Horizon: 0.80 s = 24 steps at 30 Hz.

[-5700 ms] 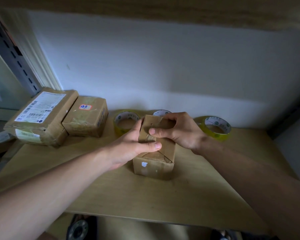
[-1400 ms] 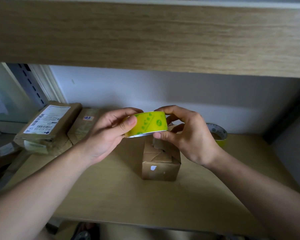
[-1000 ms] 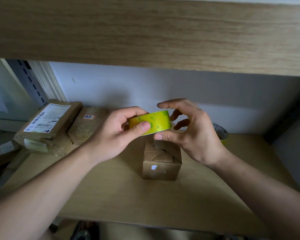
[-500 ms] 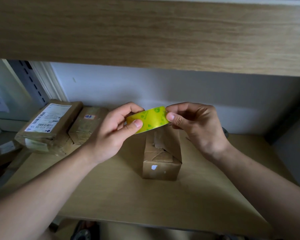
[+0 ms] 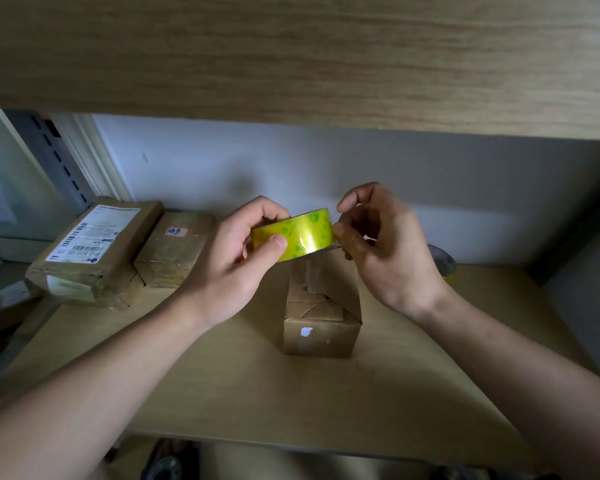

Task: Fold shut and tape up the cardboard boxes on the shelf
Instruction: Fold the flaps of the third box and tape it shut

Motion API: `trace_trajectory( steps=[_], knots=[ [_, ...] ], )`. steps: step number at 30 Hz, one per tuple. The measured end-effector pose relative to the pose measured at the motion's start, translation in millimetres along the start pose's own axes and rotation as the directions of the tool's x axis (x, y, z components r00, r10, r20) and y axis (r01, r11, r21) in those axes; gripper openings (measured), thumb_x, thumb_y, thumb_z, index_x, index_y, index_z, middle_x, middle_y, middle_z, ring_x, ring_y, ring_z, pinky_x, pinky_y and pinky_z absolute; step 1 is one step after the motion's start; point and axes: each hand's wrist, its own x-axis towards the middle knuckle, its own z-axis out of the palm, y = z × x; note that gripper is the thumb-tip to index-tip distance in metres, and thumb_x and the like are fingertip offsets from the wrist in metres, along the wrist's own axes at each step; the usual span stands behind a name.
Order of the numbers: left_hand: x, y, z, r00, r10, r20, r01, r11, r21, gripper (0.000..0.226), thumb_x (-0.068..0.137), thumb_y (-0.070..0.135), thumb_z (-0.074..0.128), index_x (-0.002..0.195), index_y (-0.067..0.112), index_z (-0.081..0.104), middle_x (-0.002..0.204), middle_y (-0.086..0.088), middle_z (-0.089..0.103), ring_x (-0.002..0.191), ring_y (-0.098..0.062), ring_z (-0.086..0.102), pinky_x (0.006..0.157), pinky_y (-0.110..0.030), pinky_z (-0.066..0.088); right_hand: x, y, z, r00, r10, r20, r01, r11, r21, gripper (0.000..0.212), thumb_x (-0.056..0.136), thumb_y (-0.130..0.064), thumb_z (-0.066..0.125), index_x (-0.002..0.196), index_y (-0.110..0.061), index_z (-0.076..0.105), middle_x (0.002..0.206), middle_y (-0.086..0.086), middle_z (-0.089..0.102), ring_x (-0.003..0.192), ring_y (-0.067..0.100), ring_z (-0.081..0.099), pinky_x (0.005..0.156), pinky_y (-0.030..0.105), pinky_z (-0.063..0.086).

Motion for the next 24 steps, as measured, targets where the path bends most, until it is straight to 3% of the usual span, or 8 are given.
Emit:
trace_trajectory(
  steps=[4, 8, 11, 13, 15, 17, 19, 24],
  knots=[
    [1, 4, 7, 0.999, -0.029, -0.042, 0.032, 0.996, 0.077, 0.036, 0.087, 0.048, 0.069, 0.092, 0.013, 0.062, 0.071, 0.005, 0.051, 0.065, -0.013, 0.046, 0.058, -0.03, 0.036, -1, -7, 3, 0.994, -0.064, 0.085, 0.067, 0.997, -0.035, 0.025, 0.1, -0.001, 0.048, 0.104, -0.025, 0.044, 0.077, 0.009, 0.053, 0.066, 0.031, 0.049, 0.06, 0.054, 0.046],
    [2, 4, 12, 0.997, -0.051, -0.063, 0.058, 0.992, 0.111, 0.036, 0.079, 0.05, 0.079, 0.078, 0.017, 0.064, 0.062, 0.007, 0.052, 0.058, -0.01, 0.045, 0.054, -0.027, 0.033, -1, -11, -4, 0.978, -0.105, 0.178, 0.143, 0.967, -0.213, 0.03, 0.093, 0.01, 0.045, 0.106, -0.017, 0.039, 0.074, -0.002, 0.046, 0.064, 0.015, 0.041, 0.055, 0.028, 0.035],
    [4, 5, 9, 0.998, -0.039, -0.052, 0.042, 0.997, 0.065, 0.037, 0.081, 0.048, 0.077, 0.078, 0.013, 0.063, 0.062, -0.002, 0.05, 0.059, -0.014, 0.044, 0.054, -0.03, 0.031, 2, -14, -9, 0.963, -0.124, 0.24, 0.186, 0.948, -0.259, 0.032, 0.092, 0.011, 0.044, 0.103, -0.018, 0.036, 0.075, 0.003, 0.045, 0.067, 0.019, 0.039, 0.057, 0.031, 0.036],
    [5, 6, 6, 0.999, -0.033, -0.034, 0.034, 0.999, 0.038, 0.042, 0.082, 0.047, 0.076, 0.081, 0.007, 0.063, 0.067, -0.017, 0.05, 0.06, -0.024, 0.044, 0.054, -0.037, 0.032, 5, -14, -12, 0.965, -0.145, 0.218, 0.188, 0.964, -0.187, 0.024, 0.098, 0.006, 0.042, 0.101, -0.017, 0.037, 0.078, 0.007, 0.046, 0.069, 0.026, 0.041, 0.062, 0.046, 0.043],
    [6, 7, 4, 1.0, -0.029, -0.003, 0.029, 1.0, 0.013, 0.041, 0.084, 0.045, 0.075, 0.082, 0.006, 0.063, 0.068, -0.018, 0.05, 0.062, -0.028, 0.044, 0.055, -0.037, 0.033, 7, -16, -14, 0.968, -0.153, 0.2, 0.178, 0.978, -0.113, 0.019, 0.101, 0.0, 0.039, 0.098, -0.019, 0.037, 0.083, 0.013, 0.046, 0.07, 0.033, 0.043, 0.061, 0.053, 0.043],
    [6, 7, 1, 0.999, -0.032, 0.027, 0.032, 0.999, -0.011, 0.031, 0.084, 0.043, 0.074, 0.077, 0.015, 0.061, 0.065, -0.003, 0.048, 0.062, -0.016, 0.043, 0.054, -0.027, 0.033, 9, -20, -17, 0.968, -0.143, 0.205, 0.15, 0.989, -0.017, 0.017, 0.1, -0.004, 0.038, 0.095, -0.02, 0.037, 0.084, 0.022, 0.044, 0.067, 0.036, 0.045, 0.057, 0.046, 0.047],
    [5, 7, -2, 0.998, -0.035, 0.052, 0.037, 0.999, -0.035, 0.021, 0.085, 0.04, 0.072, 0.074, 0.026, 0.061, 0.066, 0.012, 0.045, 0.062, -0.006, 0.042, 0.055, -0.019, 0.032, 11, -21, -20, 0.97, -0.106, 0.217, 0.09, 0.993, 0.08, 0.014, 0.099, -0.007, 0.039, 0.094, -0.02, 0.037, 0.081, 0.019, 0.042, 0.061, 0.024, 0.047, 0.057, 0.032, 0.049],
    [4, 3, -6, 0.995, -0.053, 0.088, 0.063, 0.992, -0.106, 0.022, 0.085, 0.036, 0.069, 0.076, 0.02, 0.058, 0.068, 0.012, 0.043, 0.065, -0.005, 0.04, 0.056, -0.019, 0.031, 11, -14, -27, 0.944, -0.025, 0.328, -0.074, 0.955, 0.287, 0.007, 0.099, -0.006, 0.039, 0.098, -0.014, 0.04, 0.075, 0.0, 0.038, 0.058, 0.011, 0.041, 0.062, 0.031, 0.05]
  ],
)
